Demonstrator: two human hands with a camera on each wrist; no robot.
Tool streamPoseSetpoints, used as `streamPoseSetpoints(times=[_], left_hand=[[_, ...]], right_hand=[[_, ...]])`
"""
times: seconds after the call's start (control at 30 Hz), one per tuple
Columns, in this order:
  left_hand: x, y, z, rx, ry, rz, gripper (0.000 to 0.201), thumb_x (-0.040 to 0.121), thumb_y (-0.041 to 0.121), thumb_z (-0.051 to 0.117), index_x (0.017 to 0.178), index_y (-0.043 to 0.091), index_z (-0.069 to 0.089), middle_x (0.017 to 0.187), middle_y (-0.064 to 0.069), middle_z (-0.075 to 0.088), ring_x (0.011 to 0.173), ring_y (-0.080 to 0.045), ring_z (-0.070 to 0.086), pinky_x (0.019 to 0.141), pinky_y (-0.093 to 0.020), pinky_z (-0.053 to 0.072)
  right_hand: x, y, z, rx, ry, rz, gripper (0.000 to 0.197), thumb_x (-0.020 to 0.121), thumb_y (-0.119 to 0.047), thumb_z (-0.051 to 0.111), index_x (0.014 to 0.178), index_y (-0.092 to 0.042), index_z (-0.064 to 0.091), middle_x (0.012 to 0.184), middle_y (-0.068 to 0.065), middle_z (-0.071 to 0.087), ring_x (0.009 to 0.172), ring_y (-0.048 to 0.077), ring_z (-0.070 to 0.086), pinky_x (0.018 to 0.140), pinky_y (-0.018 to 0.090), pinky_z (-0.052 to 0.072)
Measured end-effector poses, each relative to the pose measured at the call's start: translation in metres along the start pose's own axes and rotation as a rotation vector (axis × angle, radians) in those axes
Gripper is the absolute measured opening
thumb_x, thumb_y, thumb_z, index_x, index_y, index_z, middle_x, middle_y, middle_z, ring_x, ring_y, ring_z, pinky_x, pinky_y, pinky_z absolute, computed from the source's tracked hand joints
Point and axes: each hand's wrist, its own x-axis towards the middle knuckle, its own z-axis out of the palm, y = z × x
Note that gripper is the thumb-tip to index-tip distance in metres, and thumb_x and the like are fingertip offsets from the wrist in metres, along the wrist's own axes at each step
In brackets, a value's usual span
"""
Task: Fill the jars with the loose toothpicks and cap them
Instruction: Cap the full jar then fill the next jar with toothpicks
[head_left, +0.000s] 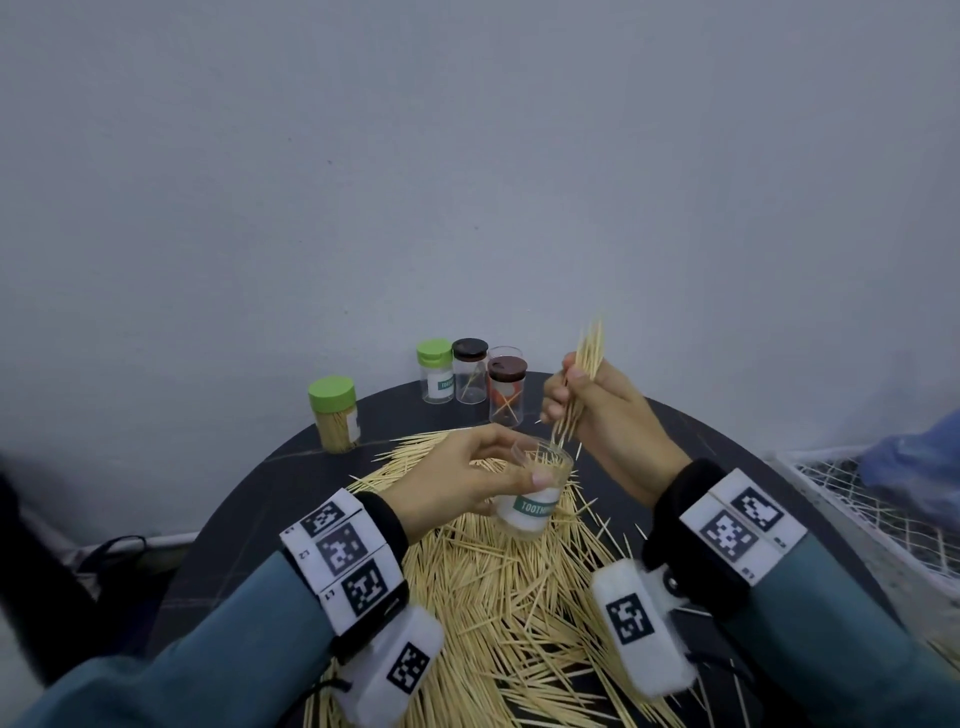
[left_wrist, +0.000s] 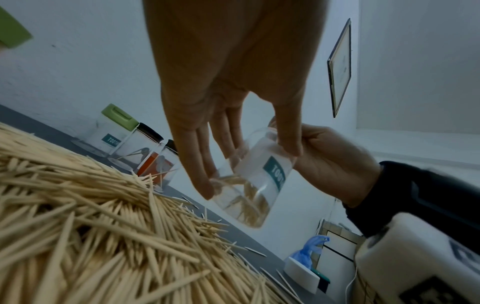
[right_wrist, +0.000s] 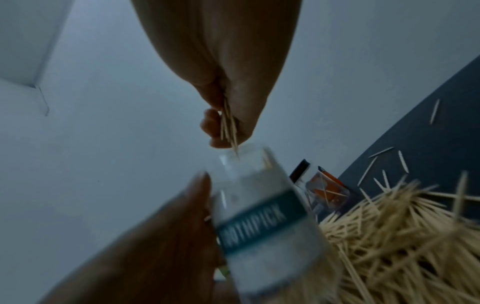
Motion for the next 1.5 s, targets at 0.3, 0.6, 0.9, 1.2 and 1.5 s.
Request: streamPoseSetpoints(times=[0.3,0.6,0.9,1.2,1.5], left_hand=[[-0.002,0.005,-0.001,-0.13,0.025,0.056,0.047,0.077,0.032,0.068,0.12,0.021,0.056,0.107,0.009,0.063,0.094,0.0,0.063,0.064,-0.016,0.051],[-0.001,0.005,-0.004,-0.086,0.046,0.058,0.041,0.081,0.026,0.069,0.12,0.019,0.058,0.103,0.008,0.063,0.095,-0.008,0.064,0.075,-0.024,0.054],[0.005,-0.002,-0.022,0.134,0.362,0.206,0.053,0.057,0.032,0.089,0.106,0.03,0.067,0.103,0.014,0.067,0.102,-0.003,0.059,0.087,-0.024,0.046],[0.004,-0.002,-0.021,0.261,0.397,0.271,0.055,0.054,0.022,0.09,0.104,0.027,0.069,0.102,0.011,0.069,0.102,-0.005,0.06,0.083,-0.018,0.046],[0.003,-0.003,-0.019,0.375,0.371,0.276,0.054,0.051,0.025,0.091,0.096,0.04,0.065,0.099,0.016,0.065,0.104,-0.006,0.056,0.085,-0.026,0.043]], right_hand=[[-0.013,0.016,0.007,-0.206,-0.105,0.006,0.026,0.101,-0.017,0.031,0.115,0.001,0.044,0.1,0.002,0.069,0.082,0.004,0.069,0.066,0.013,0.051],[-0.007,0.027,0.0,-0.272,-0.074,-0.032,0.034,0.1,-0.026,0.032,0.078,-0.024,0.058,0.113,0.005,0.068,0.113,0.017,0.06,0.098,0.033,0.043],[-0.001,0.026,-0.012,-0.716,-0.015,-0.124,0.01,0.087,-0.014,0.062,0.089,-0.02,0.07,0.102,0.003,0.067,0.088,0.015,0.062,0.076,0.011,0.046],[-0.005,0.02,-0.01,-0.864,0.108,-0.222,0.006,0.078,-0.011,0.073,0.078,-0.017,0.072,0.068,-0.01,0.066,0.066,0.0,0.06,0.063,0.007,0.046],[-0.006,0.017,-0.007,-0.899,-0.035,-0.202,0.009,0.074,-0.01,0.077,0.082,-0.013,0.073,0.074,-0.004,0.071,0.067,-0.004,0.064,0.062,0.004,0.044]])
